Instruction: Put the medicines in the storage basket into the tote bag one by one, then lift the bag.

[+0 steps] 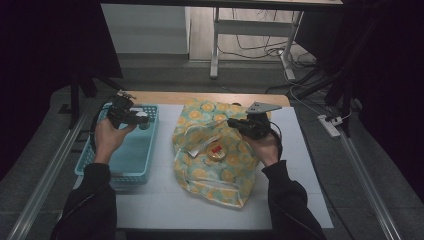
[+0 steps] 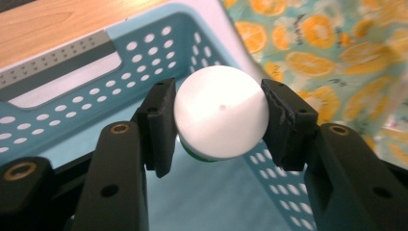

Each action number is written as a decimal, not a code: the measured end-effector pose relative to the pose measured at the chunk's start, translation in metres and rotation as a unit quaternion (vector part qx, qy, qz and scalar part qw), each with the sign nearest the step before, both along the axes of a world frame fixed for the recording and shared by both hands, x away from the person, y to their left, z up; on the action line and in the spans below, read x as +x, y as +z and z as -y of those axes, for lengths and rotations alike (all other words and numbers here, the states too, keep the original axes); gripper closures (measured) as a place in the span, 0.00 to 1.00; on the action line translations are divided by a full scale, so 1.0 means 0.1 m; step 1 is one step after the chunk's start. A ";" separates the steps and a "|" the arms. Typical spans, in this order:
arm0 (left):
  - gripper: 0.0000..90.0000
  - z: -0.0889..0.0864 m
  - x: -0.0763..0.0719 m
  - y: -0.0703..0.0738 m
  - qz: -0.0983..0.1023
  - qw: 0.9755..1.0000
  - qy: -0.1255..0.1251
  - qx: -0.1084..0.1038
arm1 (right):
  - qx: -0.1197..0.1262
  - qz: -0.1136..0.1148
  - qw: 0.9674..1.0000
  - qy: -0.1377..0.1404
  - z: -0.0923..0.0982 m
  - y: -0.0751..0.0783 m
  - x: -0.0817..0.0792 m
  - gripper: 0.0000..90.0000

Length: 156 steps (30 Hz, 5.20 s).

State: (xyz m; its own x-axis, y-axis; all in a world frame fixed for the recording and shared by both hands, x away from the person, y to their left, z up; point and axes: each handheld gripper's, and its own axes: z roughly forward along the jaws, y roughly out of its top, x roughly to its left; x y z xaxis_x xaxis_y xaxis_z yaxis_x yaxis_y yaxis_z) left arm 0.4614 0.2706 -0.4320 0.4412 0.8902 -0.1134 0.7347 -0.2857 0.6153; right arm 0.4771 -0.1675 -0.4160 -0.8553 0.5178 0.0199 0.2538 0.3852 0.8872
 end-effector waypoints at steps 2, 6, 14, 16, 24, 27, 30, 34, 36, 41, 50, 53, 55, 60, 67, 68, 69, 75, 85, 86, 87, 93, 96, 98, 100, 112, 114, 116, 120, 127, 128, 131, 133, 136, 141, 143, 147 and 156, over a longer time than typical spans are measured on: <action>0.56 0.02 -0.03 0.05 0.004 1.000 -0.006 -0.001 | 0.000 0.000 1.000 0.000 0.00 0.00 0.00 1.00; 0.56 0.10 -0.10 0.14 0.012 1.000 -0.025 -0.008 | 0.000 0.000 1.000 0.000 0.00 0.00 0.00 1.00; 0.56 0.36 -0.21 0.21 0.021 0.997 -0.069 -0.010 | 0.000 0.000 1.000 -0.001 0.00 0.00 0.00 1.00; 0.56 0.44 -0.23 0.21 0.020 0.996 -0.081 -0.013 | 0.000 0.000 1.000 -0.001 0.00 0.00 0.00 1.00; 0.56 0.76 -0.28 0.21 0.021 0.992 -0.126 -0.022 | 0.001 0.001 1.000 -0.002 0.01 0.01 0.00 1.00; 0.56 0.88 -0.29 0.20 0.021 0.989 -0.143 -0.022 | 0.001 0.001 1.000 -0.002 0.01 0.01 0.00 1.00; 0.56 1.01 -0.30 0.20 0.022 0.987 -0.160 -0.024 | 0.001 0.001 1.000 -0.002 0.01 0.01 0.00 1.00; 0.56 1.19 -0.31 0.16 0.020 0.983 -0.182 -0.025 | 0.001 0.001 1.000 -0.003 0.01 0.01 0.00 1.00; 0.56 1.27 -0.30 0.14 0.019 0.981 -0.190 -0.025 | 0.001 0.000 1.000 -0.003 0.01 0.00 0.00 1.00; 0.56 1.48 -0.26 0.09 0.020 0.978 -0.207 -0.027 | 0.001 0.001 1.000 -0.003 0.01 0.00 0.01 1.00; 0.56 1.84 -0.19 0.04 0.024 0.971 -0.237 -0.022 | 0.001 0.000 1.000 -0.004 0.02 -0.01 0.01 1.00; 0.56 1.94 -0.16 0.00 0.025 0.969 -0.244 -0.018 | 0.001 0.000 1.000 -0.003 0.02 -0.01 0.01 1.00; 0.56 2.00 -0.15 -0.03 0.026 0.969 -0.246 -0.017 | 0.001 0.000 1.000 -0.003 0.02 -0.01 0.01 1.00; 0.56 2.12 -0.11 -0.09 0.030 0.968 -0.249 -0.011 | 0.002 -0.001 1.000 -0.004 0.02 -0.01 0.02 1.00; 0.56 2.22 -0.04 -0.21 0.033 0.969 -0.245 -0.006 | -0.002 -0.001 1.000 -0.006 0.02 -0.02 0.03 1.00; 0.56 2.24 -0.03 -0.22 0.032 0.969 -0.244 -0.005 | -0.003 -0.002 1.000 -0.007 0.02 -0.02 0.03 1.00; 0.56 2.25 -0.01 -0.24 0.033 0.969 -0.244 -0.002 | -0.003 -0.002 1.000 -0.007 0.03 -0.03 0.04 1.00; 0.56 2.30 0.06 -0.34 0.024 0.971 -0.239 -0.003 | -0.003 -0.003 1.000 -0.010 0.04 -0.03 0.04 1.00; 0.56 2.33 0.12 -0.43 0.022 0.972 -0.234 -0.002 | -0.004 -0.003 1.000 -0.007 0.03 -0.04 0.04 1.00; 0.55 2.33 0.12 -0.43 0.023 0.972 -0.233 -0.003 | -0.004 -0.003 1.000 -0.007 0.03 -0.04 0.04 1.00; 0.55 2.33 0.12 -0.43 0.025 0.972 -0.232 -0.002 | -0.004 -0.003 1.000 -0.007 0.03 -0.04 0.04 1.00; 0.40 2.31 0.10 -0.37 0.027 0.973 -0.228 -0.023 | -0.004 -0.002 1.000 -0.005 0.03 -0.03 0.03 1.00; 0.34 2.30 0.06 -0.31 0.028 0.972 -0.232 -0.032 | -0.004 -0.001 1.000 -0.005 0.03 -0.03 0.03 1.00; 0.30 2.28 0.02 -0.27 0.030 0.970 -0.236 -0.040 | -0.003 -0.001 1.000 -0.005 0.03 -0.02 0.03 1.00; 0.28 2.26 -0.01 -0.25 0.029 0.969 -0.242 -0.049 | -0.003 -0.002 1.000 -0.005 0.03 -0.02 0.03 1.00; 0.11 2.06 -0.29 -0.18 0.031 0.961 -0.261 -0.082 | -0.004 -0.002 1.000 -0.002 0.03 -0.02 0.02 1.00; 0.09 2.03 -0.33 -0.18 0.028 0.960 -0.264 -0.092 | -0.004 -0.002 1.000 -0.002 0.02 -0.02 0.01 1.00; 0.04 2.00 -0.38 -0.18 0.029 0.959 -0.265 -0.097 | -0.004 -0.002 1.000 -0.002 0.02 -0.02 0.01 1.00; 0.03 1.96 -0.47 -0.20 0.025 0.956 -0.272 -0.105 | -0.005 -0.001 1.000 -0.001 0.02 -0.02 0.01 1.00; 0.01 1.91 -0.60 -0.26 0.026 0.957 -0.273 -0.100 | -0.005 -0.002 1.000 -0.001 0.02 -0.02 0.01 1.00; 0.00 1.90 -0.61 -0.27 0.027 0.957 -0.271 -0.100 | -0.005 -0.002 1.000 -0.001 0.02 -0.02 0.00 1.00; 0.00 1.88 -0.67 -0.29 0.037 0.957 -0.270 -0.097 | -0.006 -0.002 1.000 -0.001 0.02 -0.02 0.00 1.00; 0.00 1.87 -0.70 -0.31 0.042 0.958 -0.269 -0.094 | -0.005 -0.002 1.000 -0.001 0.02 -0.02 0.00 1.00; 0.00 1.86 -0.75 -0.33 0.041 0.958 -0.269 -0.088 | -0.005 -0.003 1.000 0.000 0.02 -0.02 0.00 1.00; 0.00 1.85 -0.82 -0.39 0.033 0.959 -0.268 -0.085 | -0.006 -0.004 1.000 0.001 0.02 -0.02 -0.01 1.00; 0.00 1.85 -0.85 -0.42 0.031 0.960 -0.266 -0.078 | -0.006 -0.003 1.000 0.001 0.03 -0.02 -0.01 1.00; 0.00 1.85 -0.86 -0.49 0.025 0.963 -0.260 -0.073 | -0.006 -0.003 1.000 0.003 0.02 -0.01 -0.02 1.00; 0.01 1.90 -0.85 -0.64 0.016 0.964 -0.260 -0.045 | -0.007 -0.004 1.000 0.005 0.01 -0.02 -0.03 1.00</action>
State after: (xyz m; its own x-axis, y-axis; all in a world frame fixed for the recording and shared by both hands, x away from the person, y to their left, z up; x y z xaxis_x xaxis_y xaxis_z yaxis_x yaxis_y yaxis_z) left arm 0.3761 0.0805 -0.4959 0.8303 0.5341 -0.1593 0.4866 -0.5553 0.6744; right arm 0.4739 -0.1684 -0.4176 -0.8599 0.5101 0.0188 0.2564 0.3997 0.8800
